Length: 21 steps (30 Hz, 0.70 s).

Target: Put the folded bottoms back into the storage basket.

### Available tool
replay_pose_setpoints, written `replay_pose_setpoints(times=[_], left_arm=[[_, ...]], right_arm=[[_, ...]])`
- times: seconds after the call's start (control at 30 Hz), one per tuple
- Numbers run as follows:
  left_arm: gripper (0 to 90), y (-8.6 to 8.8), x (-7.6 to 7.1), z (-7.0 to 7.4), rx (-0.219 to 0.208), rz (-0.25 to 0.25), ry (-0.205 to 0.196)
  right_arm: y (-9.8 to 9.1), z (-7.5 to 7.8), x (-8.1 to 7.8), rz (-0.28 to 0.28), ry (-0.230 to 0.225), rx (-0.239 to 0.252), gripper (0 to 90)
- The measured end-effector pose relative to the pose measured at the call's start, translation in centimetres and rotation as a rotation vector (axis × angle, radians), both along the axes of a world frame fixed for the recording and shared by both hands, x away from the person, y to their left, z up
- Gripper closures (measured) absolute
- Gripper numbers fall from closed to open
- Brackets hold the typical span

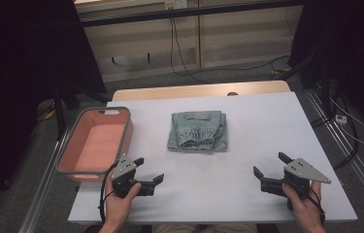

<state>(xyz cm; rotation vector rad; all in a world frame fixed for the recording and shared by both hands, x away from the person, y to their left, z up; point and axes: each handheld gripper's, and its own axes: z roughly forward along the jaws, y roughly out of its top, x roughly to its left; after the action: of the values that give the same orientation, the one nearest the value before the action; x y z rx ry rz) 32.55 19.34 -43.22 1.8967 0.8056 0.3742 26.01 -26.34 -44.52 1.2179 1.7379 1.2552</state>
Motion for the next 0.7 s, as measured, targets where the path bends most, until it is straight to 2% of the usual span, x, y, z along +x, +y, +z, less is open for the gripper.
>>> replay_pose_setpoints(times=[0.3,0.43,0.7], left_arm=[[5.4,-0.28,0.29,-0.09,-0.005,0.010,0.017],[5.3,-0.57,0.53,0.03,-0.012,0.013,0.012],[5.5,-0.57,0.70,0.18,-0.011,-0.006,0.022]], right_arm=[[0.10,-0.06,-0.08,0.019,0.007,0.004,3.8],[0.07,-0.14,0.13,0.030,0.016,0.003,3.7],[-0.06,-0.09,0.10,0.028,0.016,0.011,1.9]])
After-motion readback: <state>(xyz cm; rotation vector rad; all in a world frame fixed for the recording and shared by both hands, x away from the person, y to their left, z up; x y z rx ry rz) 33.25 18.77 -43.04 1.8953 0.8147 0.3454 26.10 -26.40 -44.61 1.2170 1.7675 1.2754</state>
